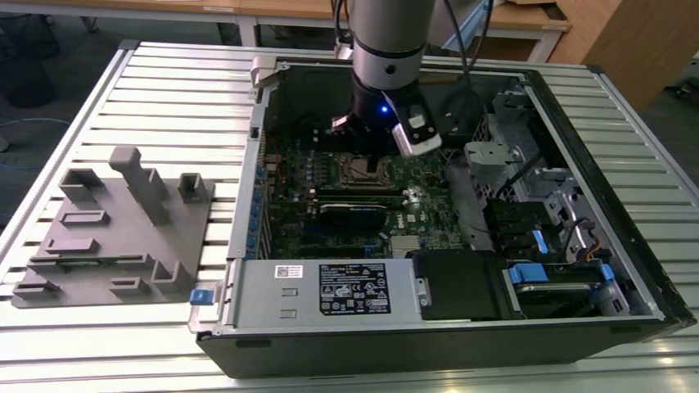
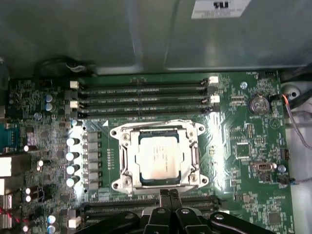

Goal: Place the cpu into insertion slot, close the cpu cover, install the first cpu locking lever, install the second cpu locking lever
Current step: 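Install the second cpu locking lever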

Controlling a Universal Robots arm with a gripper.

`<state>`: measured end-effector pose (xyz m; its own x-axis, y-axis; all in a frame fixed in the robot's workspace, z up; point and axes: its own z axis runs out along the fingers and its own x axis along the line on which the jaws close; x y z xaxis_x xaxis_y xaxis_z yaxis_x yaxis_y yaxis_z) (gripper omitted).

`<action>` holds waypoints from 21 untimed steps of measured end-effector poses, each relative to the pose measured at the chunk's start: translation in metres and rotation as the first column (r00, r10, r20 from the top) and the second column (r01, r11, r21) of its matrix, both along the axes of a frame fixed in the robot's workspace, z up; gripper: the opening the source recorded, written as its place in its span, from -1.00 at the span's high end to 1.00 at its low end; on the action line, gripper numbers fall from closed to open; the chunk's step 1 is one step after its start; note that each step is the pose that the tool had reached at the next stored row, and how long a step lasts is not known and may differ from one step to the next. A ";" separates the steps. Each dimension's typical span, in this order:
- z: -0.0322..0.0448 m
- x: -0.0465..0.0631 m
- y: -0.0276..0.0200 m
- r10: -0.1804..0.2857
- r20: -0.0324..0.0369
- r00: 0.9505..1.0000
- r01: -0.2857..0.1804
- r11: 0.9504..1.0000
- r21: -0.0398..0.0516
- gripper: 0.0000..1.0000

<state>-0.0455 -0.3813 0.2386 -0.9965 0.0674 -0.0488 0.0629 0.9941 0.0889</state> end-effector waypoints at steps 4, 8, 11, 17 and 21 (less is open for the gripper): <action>-0.0004 0.000 -0.0051 -0.001 0.000 1.000 0.001 1.000 -0.001 0.79; -0.0008 0.000 -0.0073 -0.001 0.000 1.000 0.001 1.000 -0.002 0.79; -0.0007 0.000 -0.0074 -0.001 0.000 1.000 0.001 1.000 -0.002 0.79; -0.0012 -0.002 -0.0074 -0.001 0.000 1.000 0.001 1.000 -0.002 0.79; -0.0016 -0.006 -0.0074 -0.001 0.001 1.000 0.001 1.000 -0.003 0.79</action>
